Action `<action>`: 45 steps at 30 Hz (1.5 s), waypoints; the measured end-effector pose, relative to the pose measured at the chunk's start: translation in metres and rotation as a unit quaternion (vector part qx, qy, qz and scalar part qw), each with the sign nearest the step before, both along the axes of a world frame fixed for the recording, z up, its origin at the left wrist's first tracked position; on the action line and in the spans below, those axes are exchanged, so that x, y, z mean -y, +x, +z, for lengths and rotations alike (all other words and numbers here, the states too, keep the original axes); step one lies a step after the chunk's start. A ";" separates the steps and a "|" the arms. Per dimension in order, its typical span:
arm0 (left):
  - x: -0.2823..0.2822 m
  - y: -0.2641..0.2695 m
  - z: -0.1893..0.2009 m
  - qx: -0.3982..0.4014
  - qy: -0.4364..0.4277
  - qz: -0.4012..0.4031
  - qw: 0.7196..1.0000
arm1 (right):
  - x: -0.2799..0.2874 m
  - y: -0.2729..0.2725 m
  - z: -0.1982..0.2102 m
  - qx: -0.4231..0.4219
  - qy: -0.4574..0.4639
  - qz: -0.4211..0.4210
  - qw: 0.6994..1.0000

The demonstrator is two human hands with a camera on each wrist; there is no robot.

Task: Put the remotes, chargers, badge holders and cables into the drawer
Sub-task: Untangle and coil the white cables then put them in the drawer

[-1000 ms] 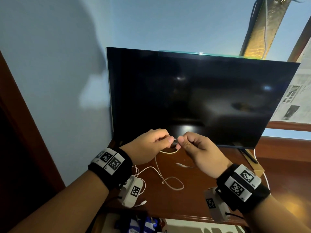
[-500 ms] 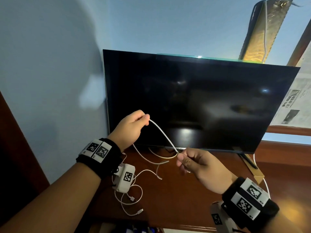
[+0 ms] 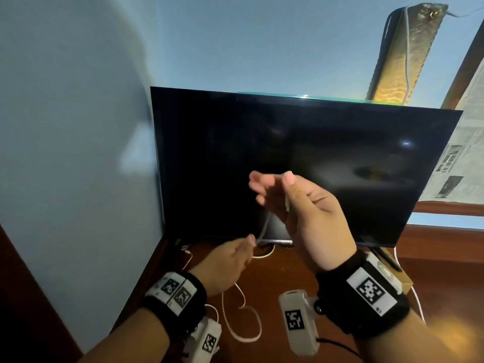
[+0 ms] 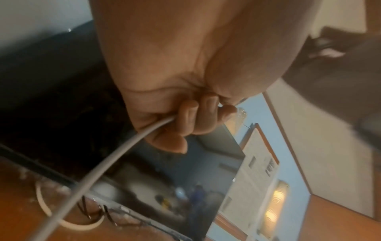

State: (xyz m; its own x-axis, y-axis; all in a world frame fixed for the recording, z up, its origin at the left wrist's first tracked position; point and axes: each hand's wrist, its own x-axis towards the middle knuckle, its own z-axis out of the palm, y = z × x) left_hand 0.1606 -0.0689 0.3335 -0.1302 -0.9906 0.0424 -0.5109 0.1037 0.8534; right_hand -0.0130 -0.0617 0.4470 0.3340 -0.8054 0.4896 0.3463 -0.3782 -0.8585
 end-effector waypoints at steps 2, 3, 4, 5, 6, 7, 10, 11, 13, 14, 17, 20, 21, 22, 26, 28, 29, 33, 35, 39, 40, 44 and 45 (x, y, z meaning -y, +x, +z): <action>-0.018 -0.008 -0.002 0.016 0.025 -0.043 0.999 | 0.017 -0.001 -0.005 -0.063 -0.075 -0.087 0.991; -0.024 -0.009 -0.003 0.022 0.028 -0.055 0.998 | 0.026 -0.002 -0.009 -0.103 -0.104 -0.128 0.981; -0.031 -0.011 0.001 0.027 0.028 -0.064 0.997 | 0.033 -0.004 -0.015 -0.149 -0.126 -0.157 0.968; -0.035 -0.011 0.005 0.032 0.030 -0.073 0.996 | 0.042 -0.005 -0.023 -0.205 -0.143 -0.176 0.952; -0.039 -0.009 0.012 0.037 0.028 -0.089 0.995 | 0.050 -0.007 -0.033 -0.274 -0.163 -0.194 0.928; -0.042 -0.006 0.020 0.040 0.025 -0.105 0.993 | 0.056 -0.009 -0.043 -0.351 -0.184 -0.206 0.895; -0.043 0.013 0.051 0.073 -0.025 -0.106 0.991 | 0.057 -0.013 -0.073 -0.497 -0.143 -0.177 0.838; -0.040 0.020 0.061 0.095 -0.055 -0.087 0.990 | 0.053 -0.012 -0.078 -0.494 -0.100 -0.146 0.851; -0.032 0.033 0.078 0.123 -0.104 -0.043 0.986 | 0.041 -0.008 -0.085 -0.445 -0.005 -0.087 0.891; -0.026 0.038 0.084 0.121 -0.119 -0.021 0.985 | 0.034 -0.007 -0.085 -0.404 0.032 -0.060 0.912; -0.007 0.045 0.086 0.078 -0.150 0.014 0.985 | 0.013 0.000 -0.075 -0.274 0.082 0.011 0.958; 0.010 0.036 0.071 0.028 -0.138 0.022 0.990 | -0.004 0.008 -0.053 -0.161 0.096 0.063 0.980; 0.014 0.030 0.063 0.002 -0.118 0.029 0.993 | -0.007 0.009 -0.046 -0.132 0.095 0.073 0.984; 0.016 0.025 0.054 -0.031 -0.095 0.037 0.994 | -0.008 0.009 -0.039 -0.109 0.088 0.078 0.987; 0.014 0.006 0.020 -0.100 -0.048 0.025 0.994 | -0.001 0.007 -0.020 0.016 0.124 0.070 0.990; 0.007 -0.002 0.008 -0.088 -0.031 0.000 0.996 | 0.009 0.004 -0.019 0.111 0.161 0.066 0.978; 0.002 -0.006 0.006 -0.079 -0.021 -0.016 0.996 | 0.017 0.002 -0.021 0.127 0.156 0.045 0.978; -0.026 -0.014 0.010 0.015 0.007 -0.078 0.997 | 0.043 -0.015 -0.046 -0.066 0.010 -0.160 0.985; -0.037 -0.012 0.024 0.080 -0.017 -0.082 0.993 | 0.048 -0.024 -0.059 -0.229 -0.070 -0.245 0.940; -0.034 0.001 0.058 0.209 -0.138 -0.025 0.968 | 0.038 -0.025 -0.086 -0.447 -0.083 -0.195 0.869; -0.029 0.003 0.062 0.229 -0.164 -0.012 0.959 | 0.033 -0.023 -0.090 -0.473 -0.070 -0.170 0.862; -0.005 0.013 0.065 0.204 -0.205 0.026 0.957 | 0.008 -0.017 -0.077 -0.348 0.076 -0.008 0.934; 0.000 0.015 0.061 0.172 -0.201 0.033 0.964 | 0.002 -0.017 -0.068 -0.296 0.099 0.028 0.950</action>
